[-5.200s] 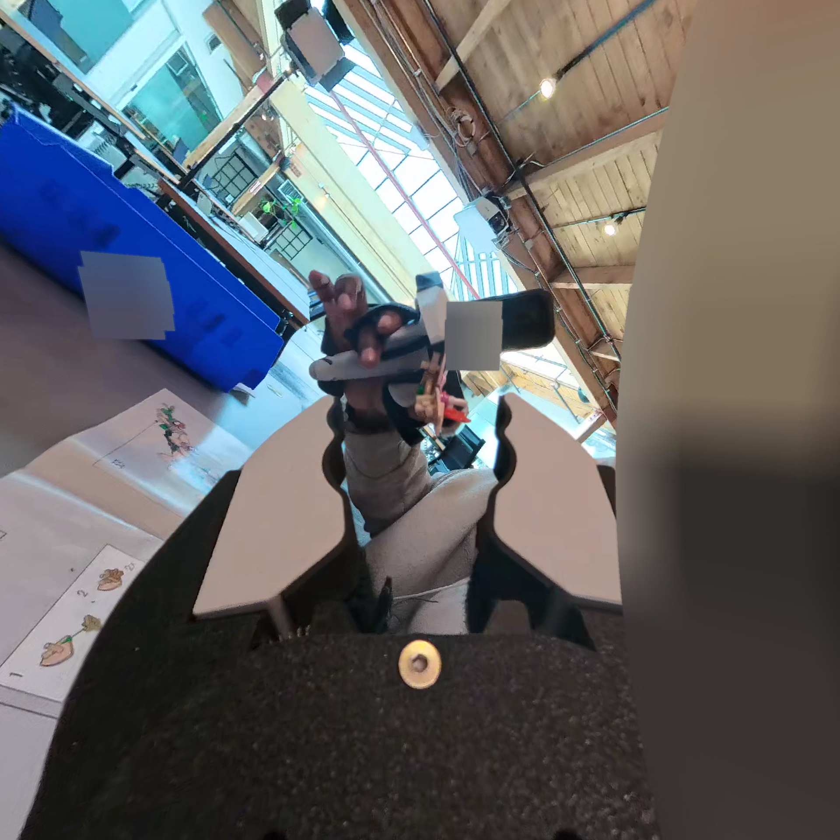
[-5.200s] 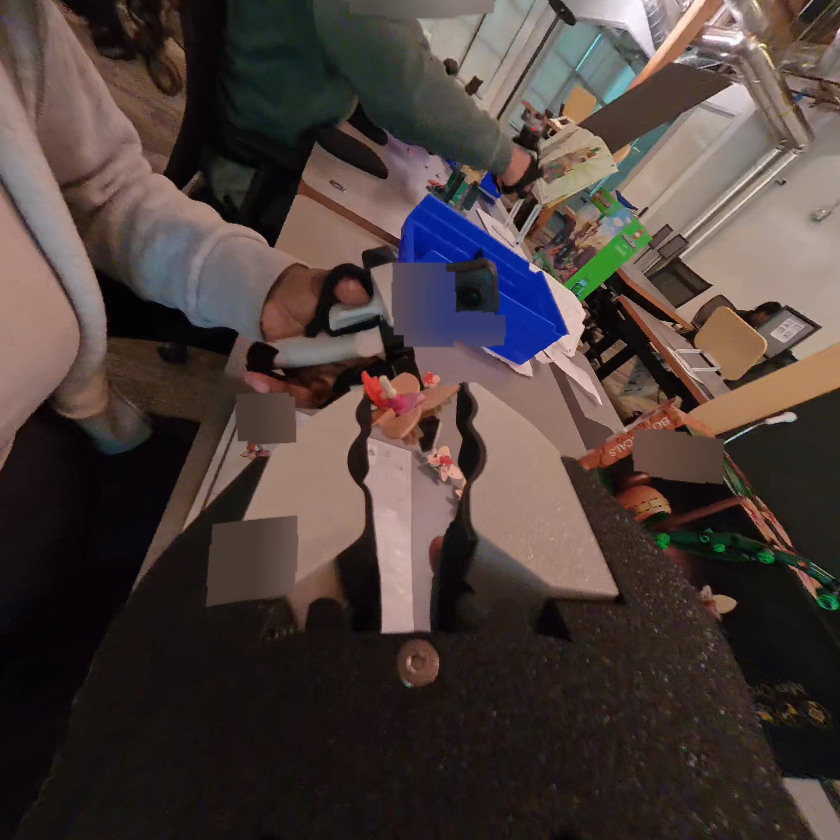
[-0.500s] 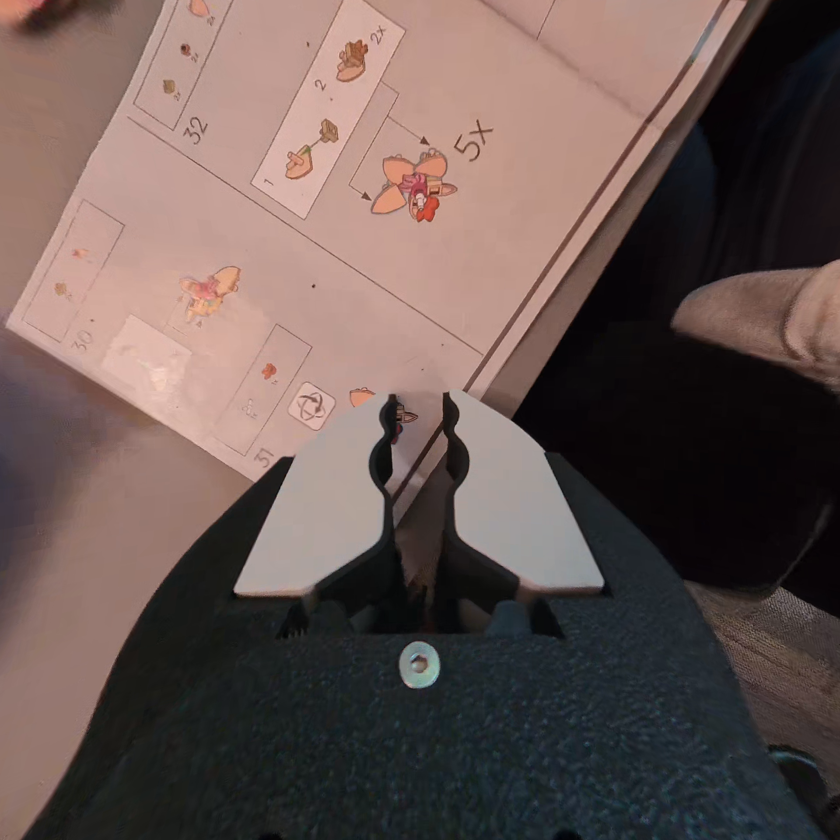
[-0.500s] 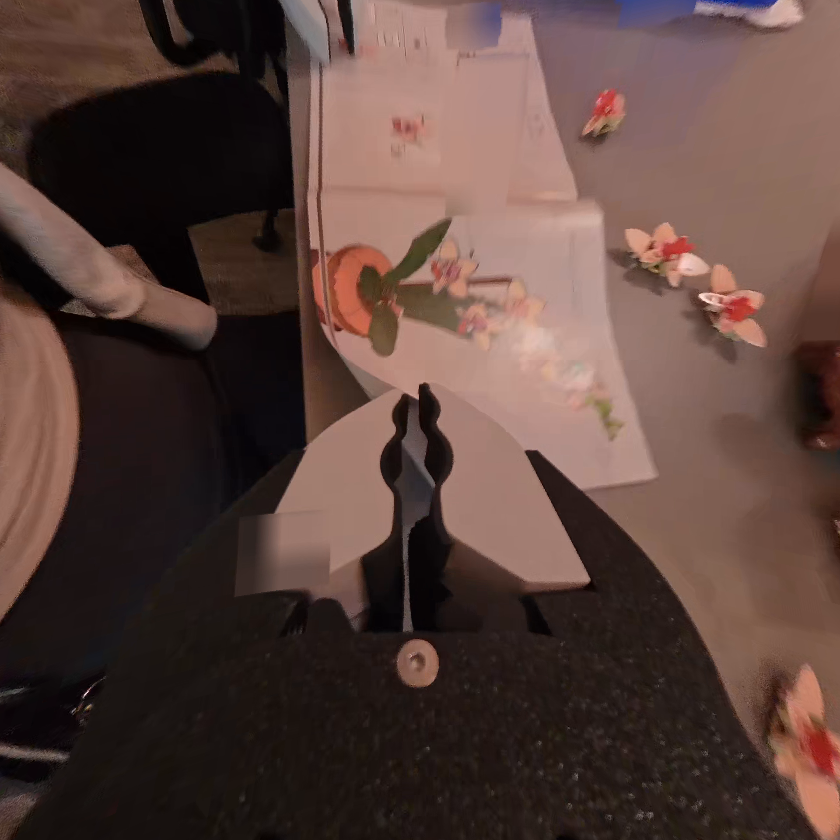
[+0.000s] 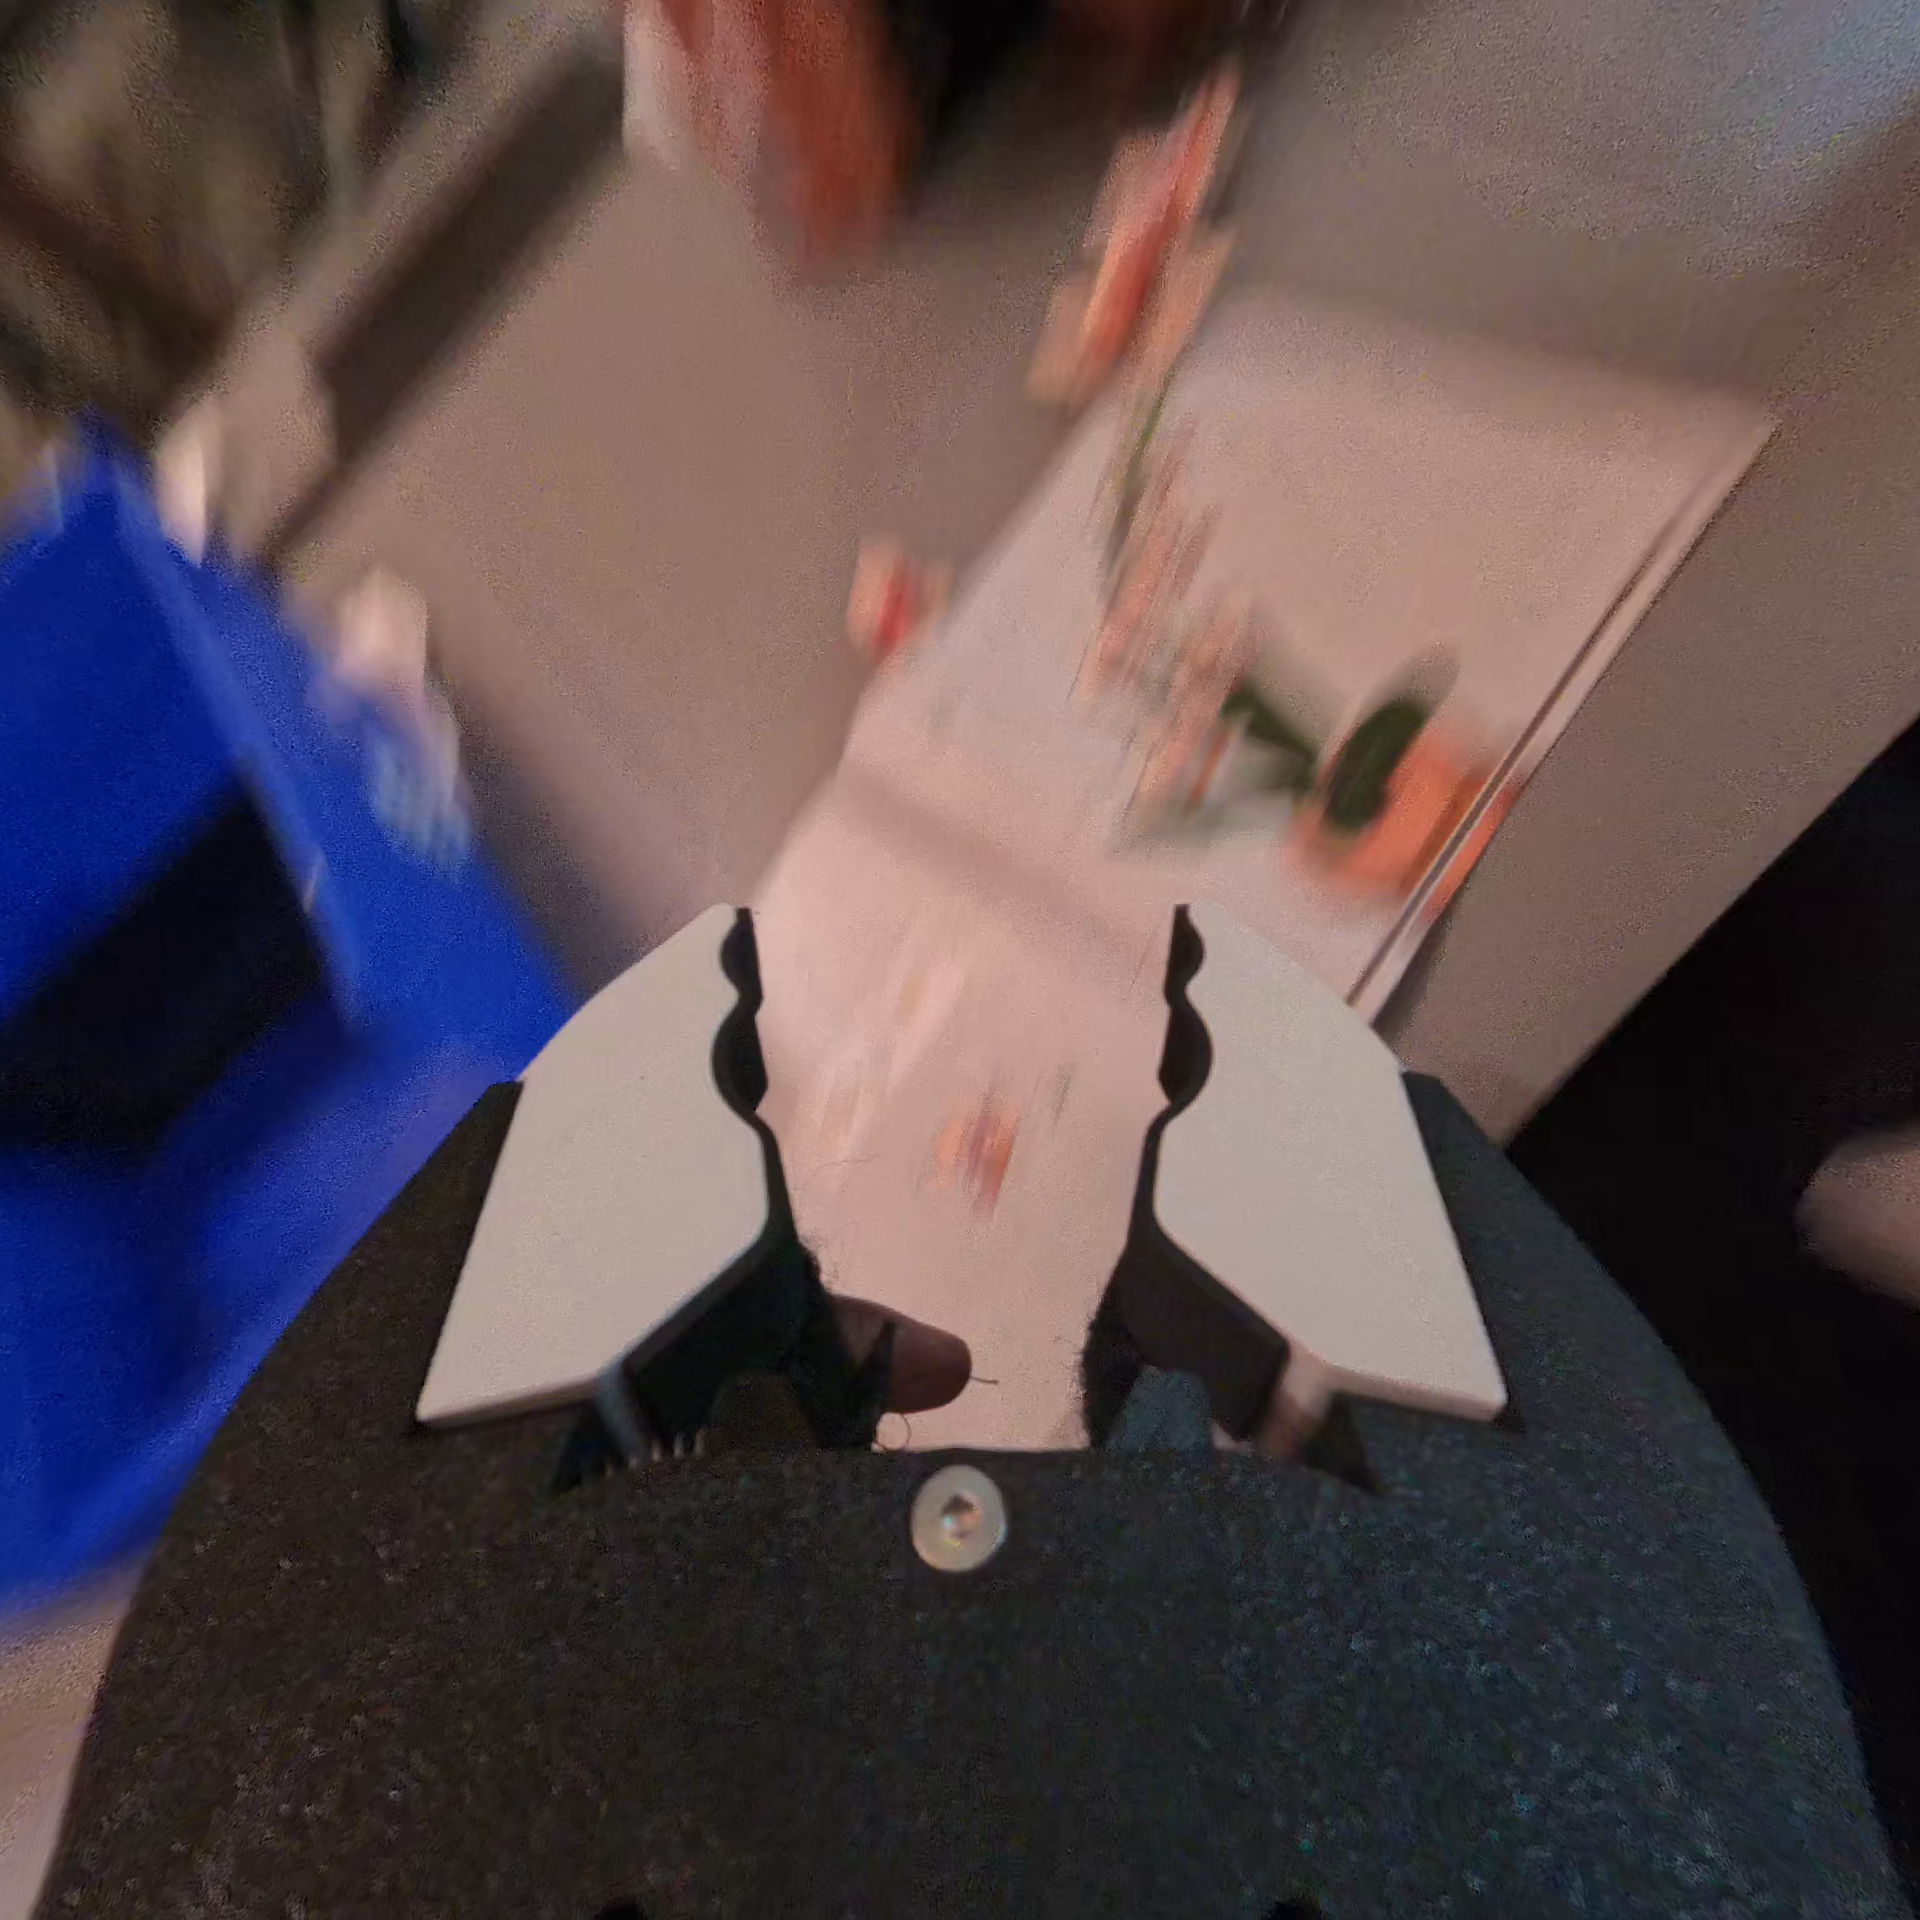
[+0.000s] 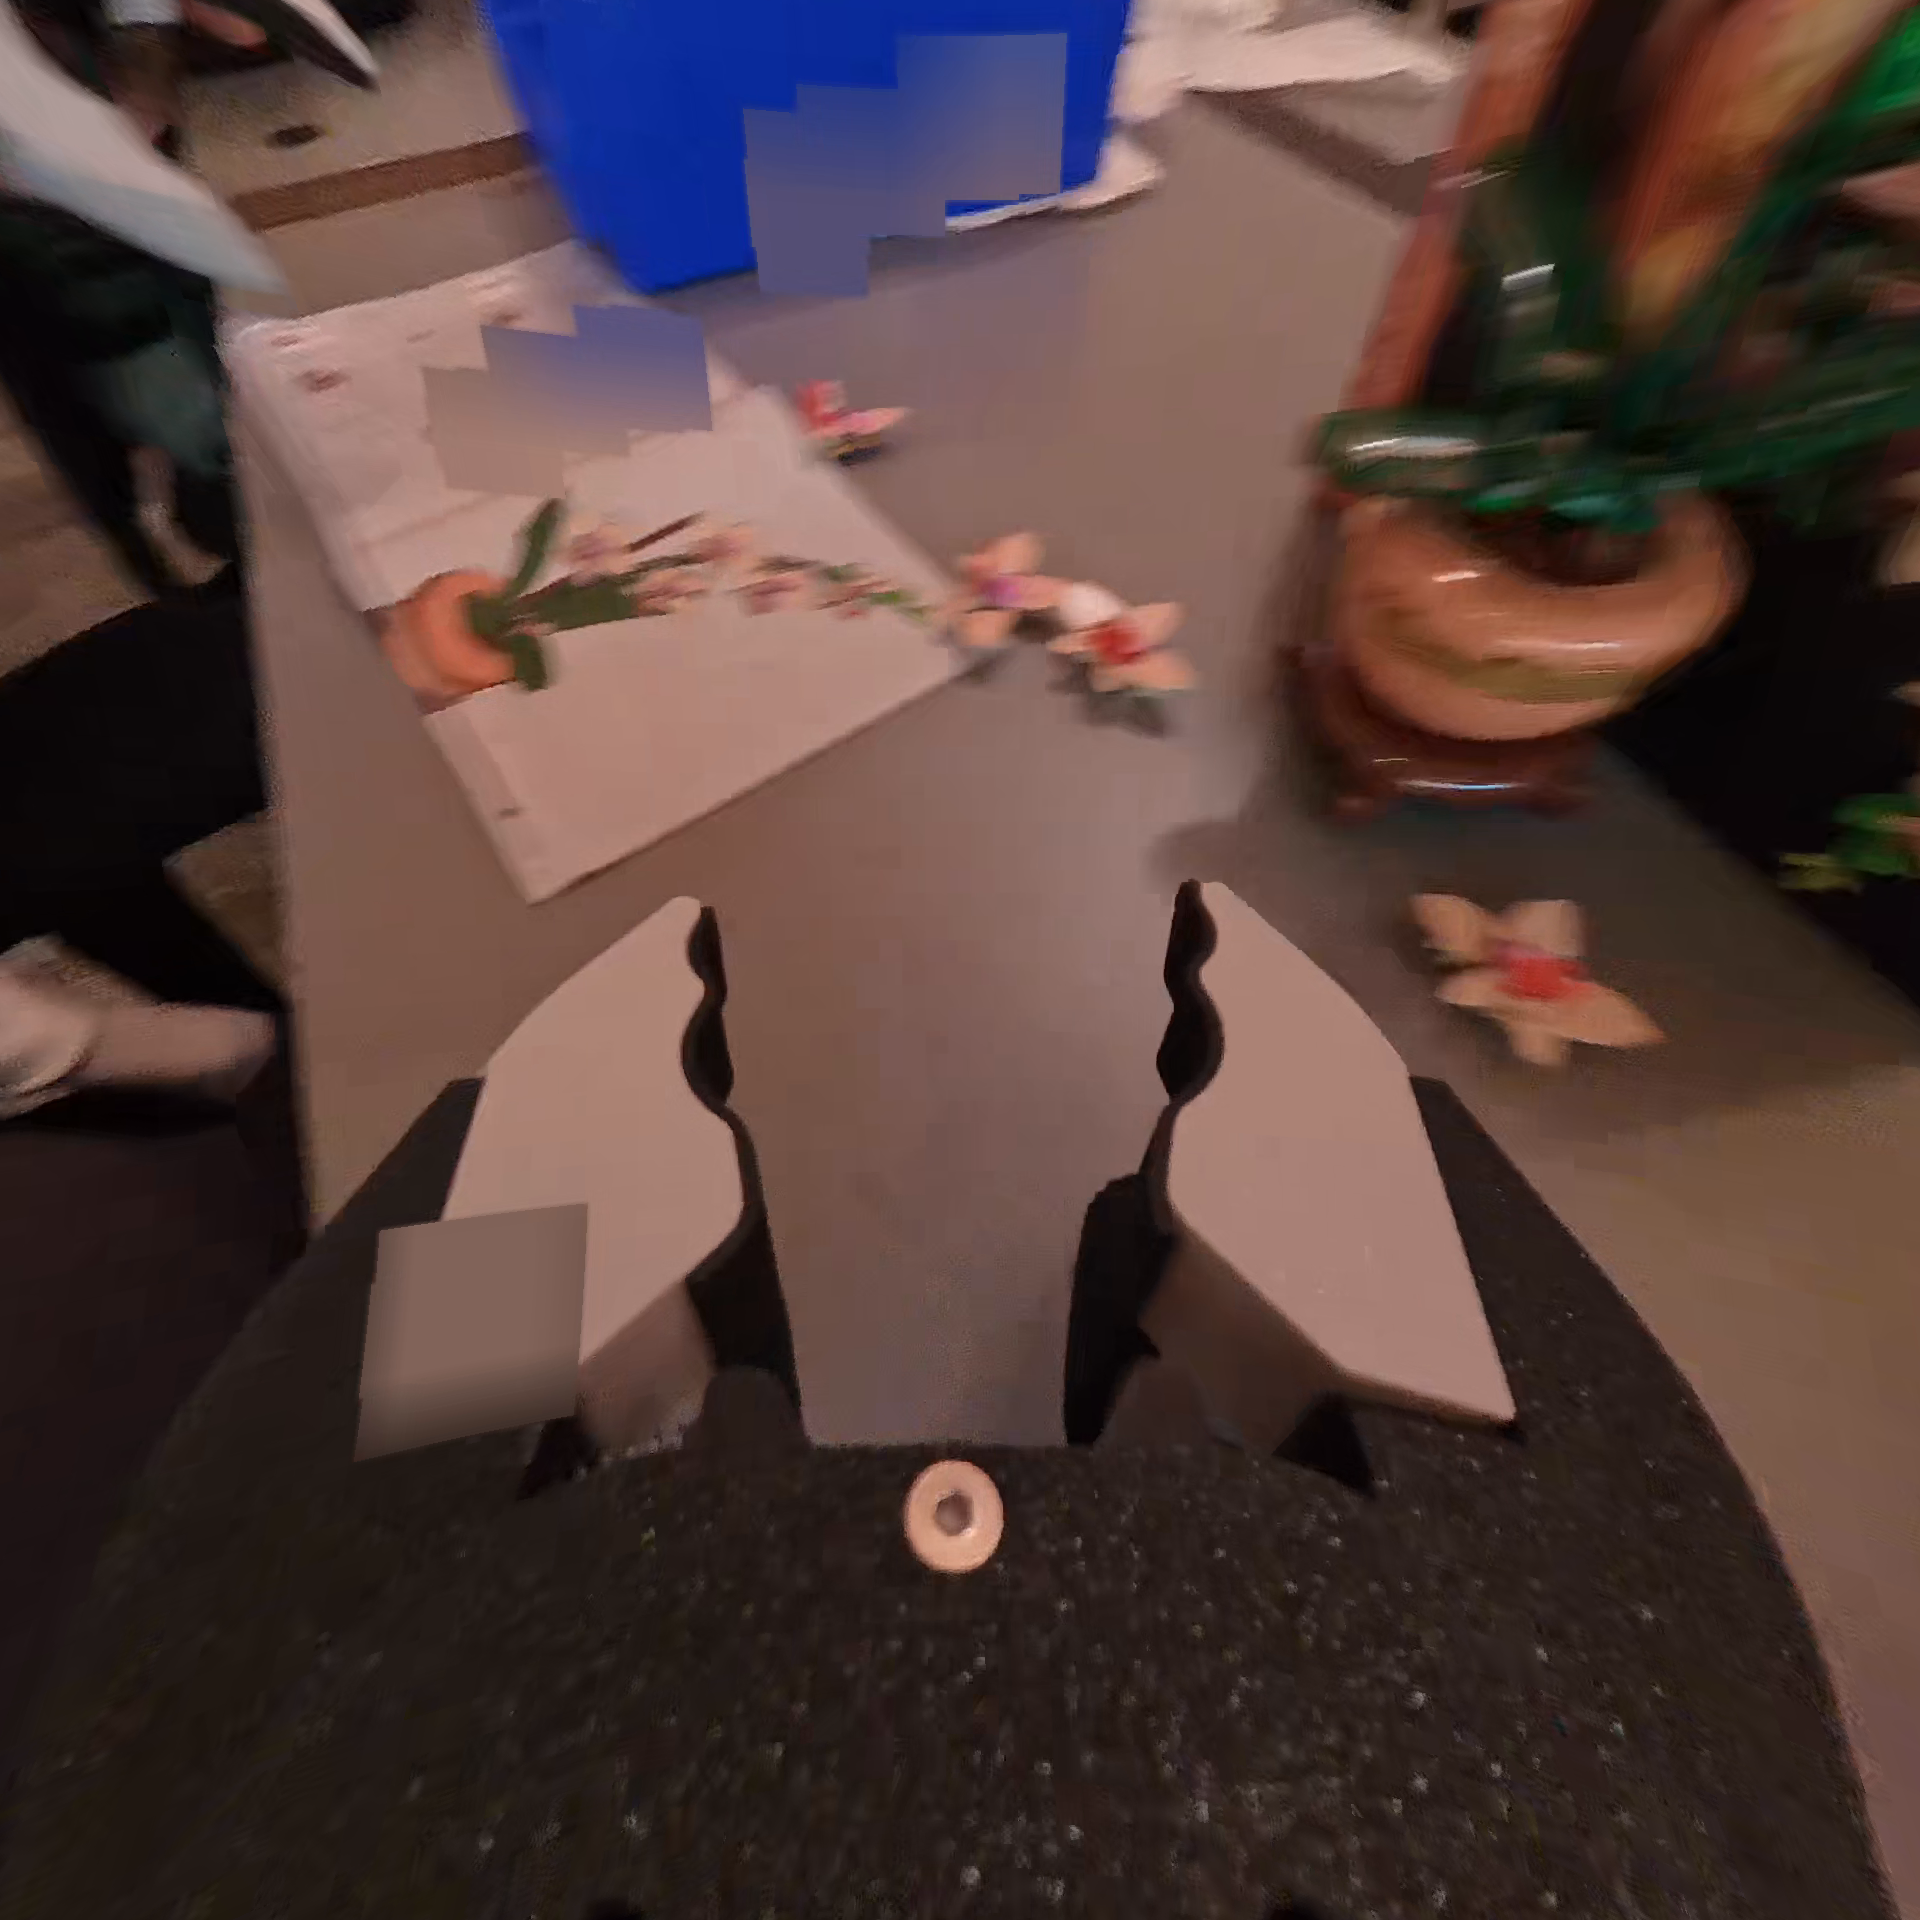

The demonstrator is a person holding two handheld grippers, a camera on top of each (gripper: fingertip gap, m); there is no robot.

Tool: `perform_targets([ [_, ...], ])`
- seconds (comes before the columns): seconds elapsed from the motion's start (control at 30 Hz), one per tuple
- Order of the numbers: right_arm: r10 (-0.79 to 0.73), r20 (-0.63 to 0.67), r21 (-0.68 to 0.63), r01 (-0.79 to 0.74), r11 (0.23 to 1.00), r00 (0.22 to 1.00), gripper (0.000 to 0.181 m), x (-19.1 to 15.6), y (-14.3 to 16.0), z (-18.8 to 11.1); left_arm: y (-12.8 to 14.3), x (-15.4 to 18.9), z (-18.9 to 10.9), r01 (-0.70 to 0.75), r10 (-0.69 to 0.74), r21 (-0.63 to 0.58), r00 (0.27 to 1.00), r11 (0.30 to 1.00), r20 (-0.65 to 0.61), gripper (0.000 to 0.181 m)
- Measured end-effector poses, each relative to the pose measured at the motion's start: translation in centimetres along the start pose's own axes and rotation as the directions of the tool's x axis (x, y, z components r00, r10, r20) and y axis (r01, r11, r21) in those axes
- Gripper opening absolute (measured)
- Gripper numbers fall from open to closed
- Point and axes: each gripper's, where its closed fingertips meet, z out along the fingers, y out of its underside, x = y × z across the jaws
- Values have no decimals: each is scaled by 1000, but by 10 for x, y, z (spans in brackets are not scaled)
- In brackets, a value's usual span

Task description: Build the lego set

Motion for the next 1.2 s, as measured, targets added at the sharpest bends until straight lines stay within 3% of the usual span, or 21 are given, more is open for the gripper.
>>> perform_targets([
  [0.03, 1, -34, 19, -1, 1000, 999, 81, 22, -6, -6, -44, 17, 9, -10, 24, 182, 997, 983, -78, 77],
  [0.07, 7, -57, 27, -5, 1000, 998, 79, 42, -11, -9, -81, 36, 20, -3, 59, 307, 983, 952, -174, 78],
  [0.1, 10, -66, 6, -9, 1000, 998, 80, 59, -14, -9, -106, 52, 36, 12, 88, 351, 960, 936, -266, 80],
  [0.17, 8, -67, -58, -12, 998, 998, 84, 90, -15, -1, -138, 66, 81, 35, 102, 320, 911, 947, -400, 80],
  [0.23, 42, -36, -69, -44, 997, 998, 85, 110, -20, 14, -160, 53, 135, 60, 68, 274, 897, 960, -436, 76],
  [0.33, 25, 2, -118, -25, 993, 1000, 88, 122, -19, 40, -171, 38, 202, 51, 47, 183, 869, 982, -492, 74],
  [0.5, -63, 0, -168, 62, 984, 998, 94, 134, -15, 70, -181, 35, 249, -54, 145, 195, 862, 979, -485, 76],
  [0.67, -83, 42, -139, 88, 986, 996, 87, 134, -18, 86, -188, 47, 271, -132, 242, 242, 827, 961, -508, 76],
  [0.8, -102, 21, -148, 104, 984, 995, 78, 132, -16, 84, -188, 69, 271, -186, 284, 229, 784, 956, -552, 70],
  [0.93, -125, 35, -183, 129, 975, 992, 81, 116, -7, 70, -183, 94, 252, -263, 341, 217, 738, 940, -582, 65],
  [1.2, -148, 68, -188, 159, 969, 987, 80, 58, 18, 27, -172, 153, 206, -279, 324, 173, 721, 945, -613, 64],
])
